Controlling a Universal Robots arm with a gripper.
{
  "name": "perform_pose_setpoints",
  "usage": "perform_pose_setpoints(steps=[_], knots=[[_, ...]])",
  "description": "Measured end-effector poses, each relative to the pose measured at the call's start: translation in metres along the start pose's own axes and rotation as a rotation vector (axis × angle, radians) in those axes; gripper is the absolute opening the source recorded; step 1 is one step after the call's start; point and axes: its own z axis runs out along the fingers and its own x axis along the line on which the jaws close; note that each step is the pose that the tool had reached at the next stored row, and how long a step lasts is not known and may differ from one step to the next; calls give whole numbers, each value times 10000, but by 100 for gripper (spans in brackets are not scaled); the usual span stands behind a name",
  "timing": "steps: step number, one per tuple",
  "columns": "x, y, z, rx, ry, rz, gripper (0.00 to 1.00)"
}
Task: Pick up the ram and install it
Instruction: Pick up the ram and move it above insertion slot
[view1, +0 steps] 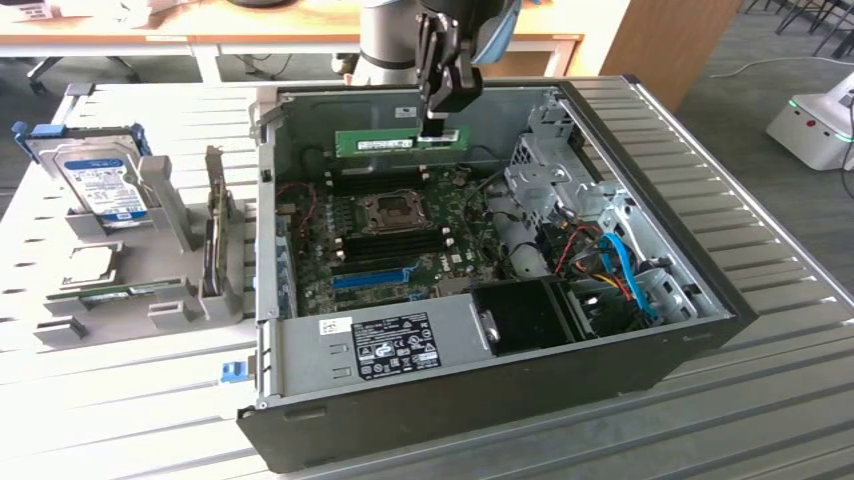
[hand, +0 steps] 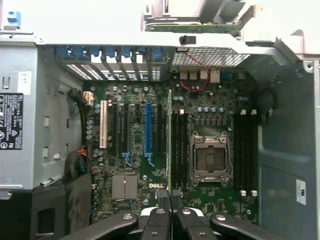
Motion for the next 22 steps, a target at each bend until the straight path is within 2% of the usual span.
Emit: perform_pose_setpoints(steps=[7,13,22], knots=[[-124,1,4,-1,1,0,12],[-128,1,6,1,-2,0,12],[-126,-4,93,0,-5,0,12]])
